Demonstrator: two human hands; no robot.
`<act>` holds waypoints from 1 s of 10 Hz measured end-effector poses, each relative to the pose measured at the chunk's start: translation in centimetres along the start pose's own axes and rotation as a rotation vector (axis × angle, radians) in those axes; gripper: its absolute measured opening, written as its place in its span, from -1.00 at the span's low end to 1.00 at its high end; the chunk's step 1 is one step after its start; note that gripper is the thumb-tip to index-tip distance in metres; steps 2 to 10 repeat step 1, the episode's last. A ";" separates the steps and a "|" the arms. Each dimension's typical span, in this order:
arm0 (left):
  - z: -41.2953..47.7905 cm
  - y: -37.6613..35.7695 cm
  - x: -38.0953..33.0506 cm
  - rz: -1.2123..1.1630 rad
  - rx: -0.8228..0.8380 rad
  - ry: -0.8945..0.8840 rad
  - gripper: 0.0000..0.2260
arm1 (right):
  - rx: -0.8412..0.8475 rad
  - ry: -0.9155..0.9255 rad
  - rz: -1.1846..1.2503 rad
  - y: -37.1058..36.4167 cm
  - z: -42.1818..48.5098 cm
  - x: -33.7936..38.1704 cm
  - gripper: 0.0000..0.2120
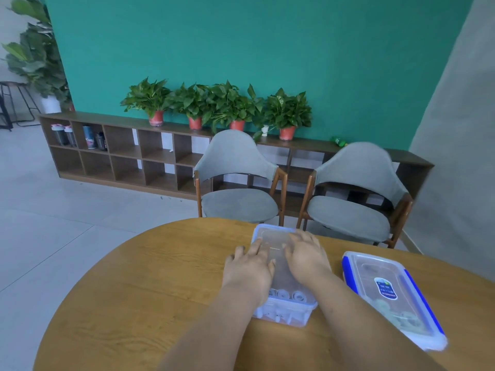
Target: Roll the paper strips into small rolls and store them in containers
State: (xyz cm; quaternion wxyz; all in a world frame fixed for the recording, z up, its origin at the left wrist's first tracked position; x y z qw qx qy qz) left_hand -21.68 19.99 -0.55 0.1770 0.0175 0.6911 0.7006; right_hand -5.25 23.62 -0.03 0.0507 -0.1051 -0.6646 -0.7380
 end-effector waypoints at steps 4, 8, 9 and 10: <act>-0.1 0.4 -0.3 0.052 -0.039 -0.002 -0.55 | -0.010 0.034 -0.013 0.8 -3.1 -1.0 -0.50; -0.1 0.4 -0.3 0.052 -0.039 -0.002 -0.55 | -0.010 0.034 -0.013 0.8 -3.1 -1.0 -0.50; -0.1 0.4 -0.3 0.052 -0.039 -0.002 -0.55 | -0.010 0.034 -0.013 0.8 -3.1 -1.0 -0.50; -0.1 0.4 -0.3 0.052 -0.039 -0.002 -0.55 | -0.010 0.034 -0.013 0.8 -3.1 -1.0 -0.50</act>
Point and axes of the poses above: each hand's wrist, its own z-axis towards the middle knuckle, its own y-axis out of the back of the hand, x = y × z, the point moved 1 cm from there along z, towards the middle knuckle, and after that the axes turned 2 degrees about -z, right-handed, at the moved point
